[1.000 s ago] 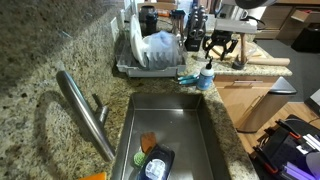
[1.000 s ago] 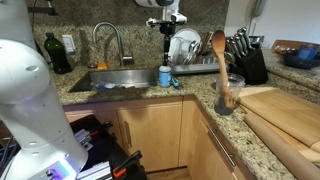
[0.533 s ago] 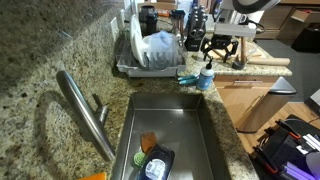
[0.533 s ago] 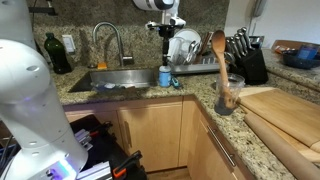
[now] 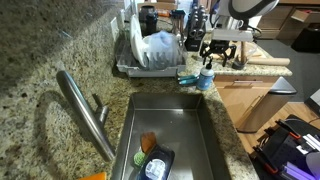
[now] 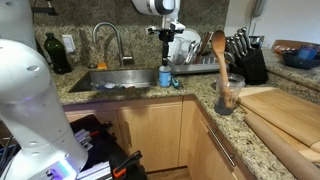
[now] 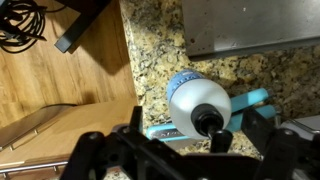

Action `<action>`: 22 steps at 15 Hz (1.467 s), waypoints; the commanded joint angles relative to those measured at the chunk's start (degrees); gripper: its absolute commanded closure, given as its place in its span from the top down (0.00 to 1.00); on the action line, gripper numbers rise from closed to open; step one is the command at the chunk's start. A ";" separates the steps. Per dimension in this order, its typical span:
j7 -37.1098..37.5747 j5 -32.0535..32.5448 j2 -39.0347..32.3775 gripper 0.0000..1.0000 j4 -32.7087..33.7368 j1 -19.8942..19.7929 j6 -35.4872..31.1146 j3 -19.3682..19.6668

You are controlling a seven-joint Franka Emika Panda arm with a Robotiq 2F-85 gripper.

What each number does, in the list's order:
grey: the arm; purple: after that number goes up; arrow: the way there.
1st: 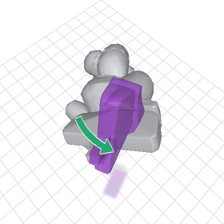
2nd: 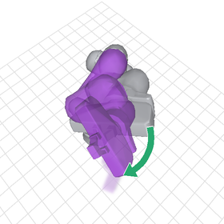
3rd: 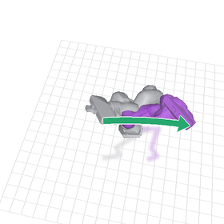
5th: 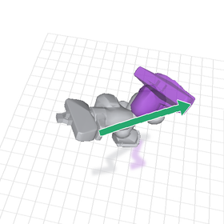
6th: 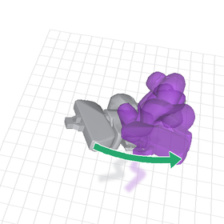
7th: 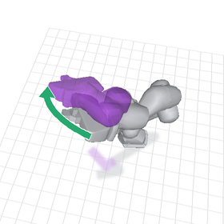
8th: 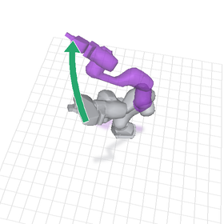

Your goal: Move the soap bottle closer to the tap

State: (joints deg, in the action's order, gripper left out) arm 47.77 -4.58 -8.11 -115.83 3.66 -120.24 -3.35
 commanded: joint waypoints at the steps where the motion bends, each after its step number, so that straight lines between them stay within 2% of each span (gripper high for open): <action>1: -0.08 -0.10 -0.19 1.00 0.09 0.58 0.10 0.58; 11: -0.90 -0.36 -0.69 1.00 0.05 0.72 -0.15 0.48; 13: 0.14 -0.72 -2.53 1.00 1.06 0.51 1.79 0.77; 20: -0.09 -0.10 -2.62 1.00 0.26 0.90 0.62 0.80; 21: -0.41 -0.55 -2.64 0.94 0.30 0.82 0.62 0.74; 22: -0.97 -0.74 -2.61 0.74 0.21 0.77 0.37 0.68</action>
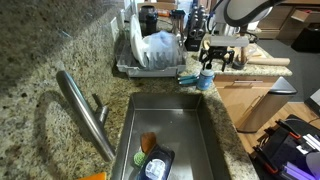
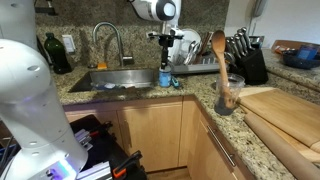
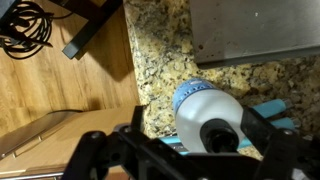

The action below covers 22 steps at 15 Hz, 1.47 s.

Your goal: Move the soap bottle closer to the tap

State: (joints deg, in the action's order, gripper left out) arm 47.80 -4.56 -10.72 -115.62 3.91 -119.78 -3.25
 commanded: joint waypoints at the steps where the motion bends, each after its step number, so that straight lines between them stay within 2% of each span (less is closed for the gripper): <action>1: -1.01 -0.68 0.05 0.70 -0.06 0.57 -0.28 0.56; 2: -0.99 -0.59 0.03 0.68 -0.11 0.61 -0.29 0.58; 11: -1.41 0.80 0.69 0.01 0.17 0.47 -0.58 1.06; 13: -1.59 0.76 0.83 0.05 0.36 0.31 -0.53 1.32; 18: -2.12 1.18 1.21 0.05 0.83 0.38 0.11 1.79; 22: -4.80 0.37 5.38 0.05 2.84 1.06 2.53 0.67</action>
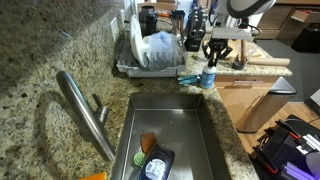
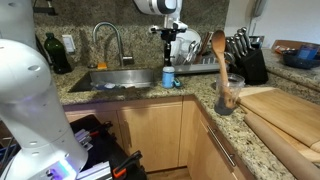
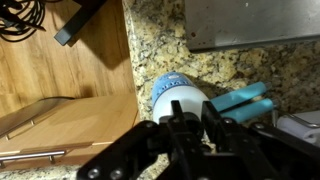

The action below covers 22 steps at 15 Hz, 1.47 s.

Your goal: Move the soap bottle closer to the tap

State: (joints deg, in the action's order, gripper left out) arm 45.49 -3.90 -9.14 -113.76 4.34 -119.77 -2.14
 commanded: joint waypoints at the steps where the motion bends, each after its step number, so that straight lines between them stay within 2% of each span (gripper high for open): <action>1: -3.24 -0.31 4.84 0.05 1.47 0.90 3.27 -0.88; 5: -4.65 0.59 7.98 0.05 2.55 2.14 7.78 -2.51; 6: -3.23 0.04 6.94 0.20 2.57 1.72 5.65 -2.25; 7: -3.24 0.07 7.66 0.20 2.58 2.01 6.39 -2.61; 8: -3.24 0.11 8.03 0.45 2.58 2.19 6.72 -2.77; 9: -1.38 2.72 7.68 0.46 2.74 1.81 7.17 -2.34; 14: 5.51 10.61 6.02 0.84 1.83 0.17 6.57 -0.13; 15: 3.57 9.04 6.77 0.66 2.27 0.72 6.77 -0.70; 16: 4.11 9.53 6.33 0.74 2.20 0.44 6.76 -0.27; 17: 4.30 9.71 6.00 1.00 2.20 0.28 6.75 -0.05; 18: 3.32 5.90 5.32 0.96 2.33 -0.13 6.09 0.10; 19: 2.10 2.30 4.84 1.00 2.21 -0.44 5.21 0.19; 21: 0.98 -4.34 3.91 1.00 1.71 -0.88 2.49 0.41; 22: 3.10 0.03 5.09 1.00 2.15 -0.02 5.07 0.12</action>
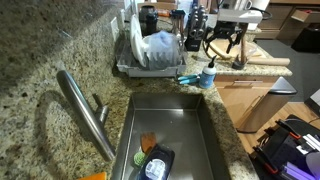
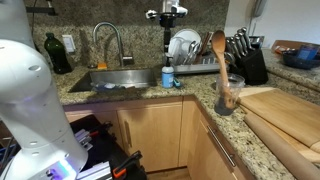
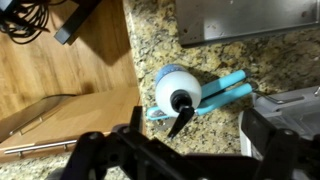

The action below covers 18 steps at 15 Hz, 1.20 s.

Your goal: Move the soap bottle closer to the tap

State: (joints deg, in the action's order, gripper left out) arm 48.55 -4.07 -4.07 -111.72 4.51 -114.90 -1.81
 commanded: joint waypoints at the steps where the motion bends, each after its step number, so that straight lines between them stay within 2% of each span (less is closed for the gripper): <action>1: -0.36 -1.65 -0.39 1.00 0.11 -0.35 -0.53 -0.13; 4: -0.47 -2.61 -1.20 1.00 0.10 -0.56 -1.40 0.02; 8: 4.06 1.43 -2.76 1.00 0.49 -0.88 0.98 0.99; 9: 2.14 0.03 -1.57 1.00 0.10 -0.58 -0.49 0.45; 13: 3.27 0.91 -2.61 1.00 0.09 -0.62 0.00 1.04; 15: 3.26 -2.63 -2.98 1.00 0.90 -1.06 2.37 1.05; 18: 3.35 -1.52 -2.60 1.00 0.16 -0.65 1.09 1.02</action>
State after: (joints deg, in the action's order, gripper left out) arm 51.90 -5.62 -6.66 -111.66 4.02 -113.93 -0.63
